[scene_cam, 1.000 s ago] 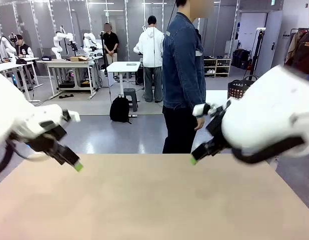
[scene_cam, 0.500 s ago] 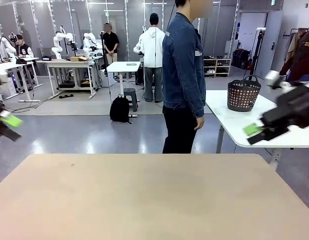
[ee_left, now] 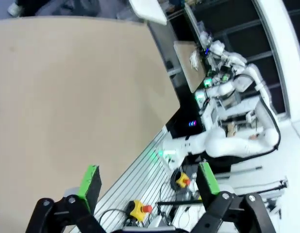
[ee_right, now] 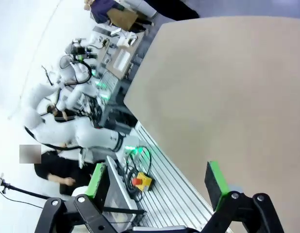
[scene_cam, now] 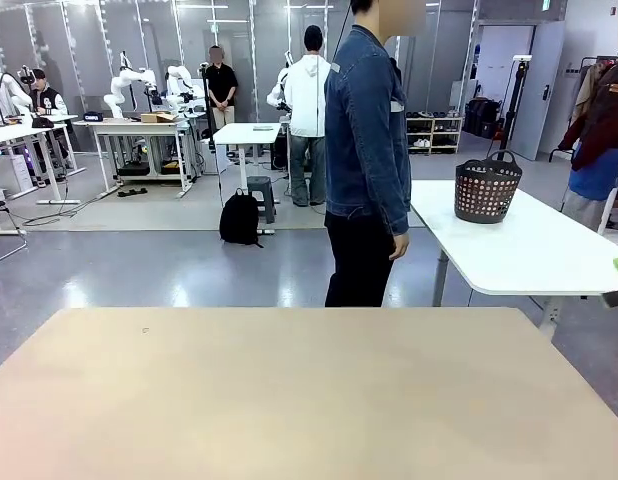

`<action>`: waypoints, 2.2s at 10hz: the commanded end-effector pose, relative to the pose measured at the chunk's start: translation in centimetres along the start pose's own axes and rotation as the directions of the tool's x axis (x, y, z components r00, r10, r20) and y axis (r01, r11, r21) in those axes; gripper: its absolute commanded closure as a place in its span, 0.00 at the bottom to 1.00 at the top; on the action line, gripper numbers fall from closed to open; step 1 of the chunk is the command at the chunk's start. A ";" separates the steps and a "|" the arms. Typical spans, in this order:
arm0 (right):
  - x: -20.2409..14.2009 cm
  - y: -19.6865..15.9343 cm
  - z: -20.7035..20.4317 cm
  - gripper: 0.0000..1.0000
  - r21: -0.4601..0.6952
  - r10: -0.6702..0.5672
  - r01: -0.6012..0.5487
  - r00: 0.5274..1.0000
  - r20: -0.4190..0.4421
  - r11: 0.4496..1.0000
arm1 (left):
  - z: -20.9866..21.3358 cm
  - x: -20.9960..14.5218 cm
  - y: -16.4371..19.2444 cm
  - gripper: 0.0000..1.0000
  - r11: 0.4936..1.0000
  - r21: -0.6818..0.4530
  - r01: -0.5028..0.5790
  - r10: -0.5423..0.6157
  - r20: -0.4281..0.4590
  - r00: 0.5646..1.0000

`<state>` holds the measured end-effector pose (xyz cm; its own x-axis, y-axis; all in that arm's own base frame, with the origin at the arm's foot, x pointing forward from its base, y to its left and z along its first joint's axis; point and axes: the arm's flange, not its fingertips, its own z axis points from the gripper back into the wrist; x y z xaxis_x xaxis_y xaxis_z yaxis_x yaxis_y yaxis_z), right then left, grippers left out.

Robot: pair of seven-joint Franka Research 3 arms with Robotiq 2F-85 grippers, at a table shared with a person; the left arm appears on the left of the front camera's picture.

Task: Fold the towel.
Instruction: Grab the top end of the 100 cm Hotel Towel extended by the human.

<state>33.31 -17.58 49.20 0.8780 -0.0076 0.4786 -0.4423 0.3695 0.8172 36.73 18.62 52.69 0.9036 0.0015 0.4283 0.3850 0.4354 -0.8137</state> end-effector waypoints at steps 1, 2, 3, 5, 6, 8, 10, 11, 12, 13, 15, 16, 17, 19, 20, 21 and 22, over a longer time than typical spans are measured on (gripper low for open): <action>-1.6 -0.1 2.3 0.00 0.026 0.033 -0.036 0.995 0.094 0.999 | 3.0 -1.2 2.0 0.00 0.998 -0.067 -0.009 0.015 0.094 0.995; -2.3 -0.2 3.2 0.00 0.030 0.027 -0.031 0.992 0.124 0.999 | 4.0 -1.9 2.7 0.00 0.997 -0.075 -0.021 0.030 0.125 0.992; -2.9 -0.3 3.9 0.00 0.025 0.018 -0.022 0.989 0.145 0.999 | 4.9 -2.6 3.2 0.00 0.996 -0.079 -0.033 0.046 0.159 0.986; -3.5 -0.3 4.4 0.00 0.012 0.012 -0.014 0.988 0.156 1.000 | 5.1 -3.1 3.7 0.00 0.996 -0.072 -0.043 0.054 0.167 0.984; -3.3 -0.4 3.9 0.00 0.011 0.004 -0.005 0.988 0.153 1.000 | 4.5 -3.1 3.8 0.00 0.997 -0.067 -0.036 0.046 0.149 0.988; -3.6 -0.2 4.9 0.00 0.006 -0.011 0.010 0.989 0.147 1.000 | 5.2 -3.6 4.0 0.00 0.996 -0.056 -0.070 0.079 0.165 0.983; -3.6 -0.2 4.9 0.00 0.006 -0.011 0.010 0.989 0.147 1.000 | 5.2 -3.6 4.0 0.00 0.996 -0.056 -0.070 0.079 0.165 0.983; -3.6 -0.2 4.9 0.00 0.006 -0.011 0.010 0.989 0.147 1.000 | 5.2 -3.6 4.0 0.00 0.996 -0.056 -0.070 0.079 0.165 0.983; -3.6 -0.2 4.9 0.00 0.006 -0.011 0.010 0.989 0.147 1.000 | 5.2 -3.6 4.0 0.00 0.996 -0.056 -0.070 0.079 0.165 0.983; -3.6 -0.2 4.9 0.00 0.006 -0.011 0.010 0.989 0.147 1.000 | 5.2 -3.6 4.0 0.00 0.996 -0.056 -0.070 0.079 0.165 0.983; -3.6 -0.2 4.9 0.00 0.006 -0.011 0.010 0.989 0.147 1.000 | 5.2 -3.6 4.0 0.00 0.996 -0.056 -0.070 0.079 0.165 0.983; -3.6 -0.2 4.9 0.00 0.006 -0.011 0.010 0.989 0.147 1.000 | 5.2 -3.6 4.0 0.00 0.996 -0.056 -0.070 0.079 0.165 0.983; -3.6 -0.2 4.9 0.00 0.006 -0.011 0.010 0.989 0.147 1.000 | 5.2 -3.6 4.0 0.00 0.996 -0.056 -0.070 0.079 0.165 0.983; -3.6 -0.2 4.9 0.00 0.006 -0.011 0.010 0.989 0.147 1.000 | 5.2 -3.6 4.0 0.00 0.996 -0.056 -0.070 0.079 0.165 0.983; -3.6 -0.2 4.9 0.00 0.006 -0.011 0.010 0.989 0.147 1.000 | 5.2 -3.6 4.0 0.00 0.996 -0.056 -0.070 0.079 0.165 0.983; -3.6 -0.2 4.9 0.00 0.006 -0.011 0.010 0.989 0.147 1.000 | 5.2 -3.6 4.0 0.00 0.996 -0.056 -0.070 0.079 0.165 0.983; -3.6 -0.2 4.9 0.00 0.006 -0.011 0.010 0.989 0.147 1.000 | 5.2 -3.6 4.0 0.00 0.996 -0.056 -0.070 0.079 0.165 0.983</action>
<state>29.26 -22.09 48.71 0.8532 -0.1487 0.5000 -0.4212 0.3691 0.8285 34.03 24.91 49.96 0.8890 0.1846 0.4190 0.3253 0.3893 -0.8617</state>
